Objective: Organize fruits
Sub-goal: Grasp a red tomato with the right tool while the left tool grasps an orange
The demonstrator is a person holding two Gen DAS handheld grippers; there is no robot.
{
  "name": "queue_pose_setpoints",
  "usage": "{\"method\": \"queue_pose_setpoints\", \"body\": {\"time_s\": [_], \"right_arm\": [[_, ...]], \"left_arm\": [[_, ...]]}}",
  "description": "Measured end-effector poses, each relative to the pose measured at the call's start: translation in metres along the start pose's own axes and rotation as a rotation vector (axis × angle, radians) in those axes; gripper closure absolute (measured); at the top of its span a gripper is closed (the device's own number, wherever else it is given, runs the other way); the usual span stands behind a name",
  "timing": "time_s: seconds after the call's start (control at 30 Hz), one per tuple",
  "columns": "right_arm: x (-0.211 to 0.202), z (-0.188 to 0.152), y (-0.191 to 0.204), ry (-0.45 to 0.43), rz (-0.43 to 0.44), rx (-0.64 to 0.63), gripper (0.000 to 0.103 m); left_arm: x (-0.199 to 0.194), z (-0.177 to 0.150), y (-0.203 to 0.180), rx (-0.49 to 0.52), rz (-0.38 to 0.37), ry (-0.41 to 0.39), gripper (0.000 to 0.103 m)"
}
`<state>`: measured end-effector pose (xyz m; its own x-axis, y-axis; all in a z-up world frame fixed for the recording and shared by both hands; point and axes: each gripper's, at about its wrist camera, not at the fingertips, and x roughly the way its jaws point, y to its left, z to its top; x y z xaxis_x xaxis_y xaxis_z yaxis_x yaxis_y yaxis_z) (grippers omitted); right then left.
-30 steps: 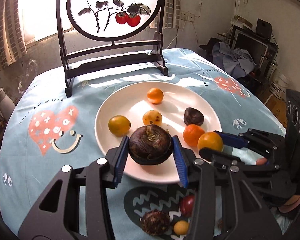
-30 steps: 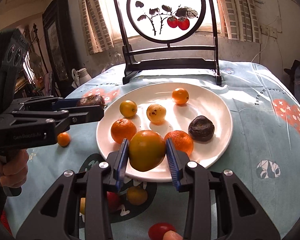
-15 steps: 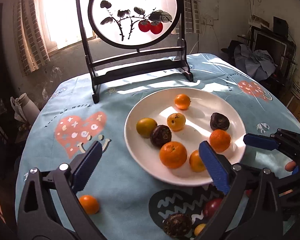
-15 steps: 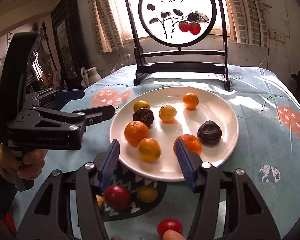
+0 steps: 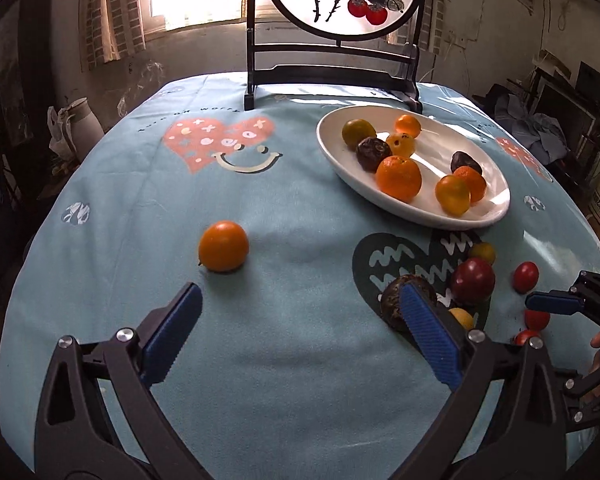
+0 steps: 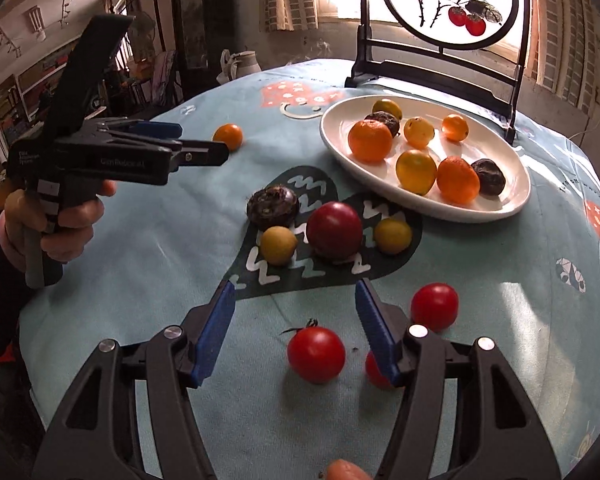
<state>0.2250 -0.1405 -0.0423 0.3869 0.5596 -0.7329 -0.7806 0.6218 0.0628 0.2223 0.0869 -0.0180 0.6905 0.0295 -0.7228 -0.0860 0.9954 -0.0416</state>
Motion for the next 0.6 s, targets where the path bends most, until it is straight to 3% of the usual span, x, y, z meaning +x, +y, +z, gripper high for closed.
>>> {"method": "queue_pose_setpoints", "body": {"time_s": [0.27, 0.43, 0.5, 0.6], "right_arm": [[0.007, -0.011, 0.007, 0.075, -0.032, -0.043, 0.042], [0.010, -0.015, 0.012, 0.090, -0.062, -0.087, 0.054], [0.010, -0.016, 0.011, 0.090, -0.078, -0.091, 0.065], [0.006, -0.015, 0.002, 0.074, -0.063, -0.051, 0.073]], "left_arm": [[-0.006, -0.006, -0.002, 0.032, 0.049, -0.026, 0.002], [-0.011, -0.004, 0.012, -0.011, 0.038, -0.031, 0.002], [-0.014, -0.005, 0.022, -0.041, 0.026, -0.032, 0.002], [-0.015, -0.007, 0.034, -0.070, 0.028, -0.037, 0.002]]}}
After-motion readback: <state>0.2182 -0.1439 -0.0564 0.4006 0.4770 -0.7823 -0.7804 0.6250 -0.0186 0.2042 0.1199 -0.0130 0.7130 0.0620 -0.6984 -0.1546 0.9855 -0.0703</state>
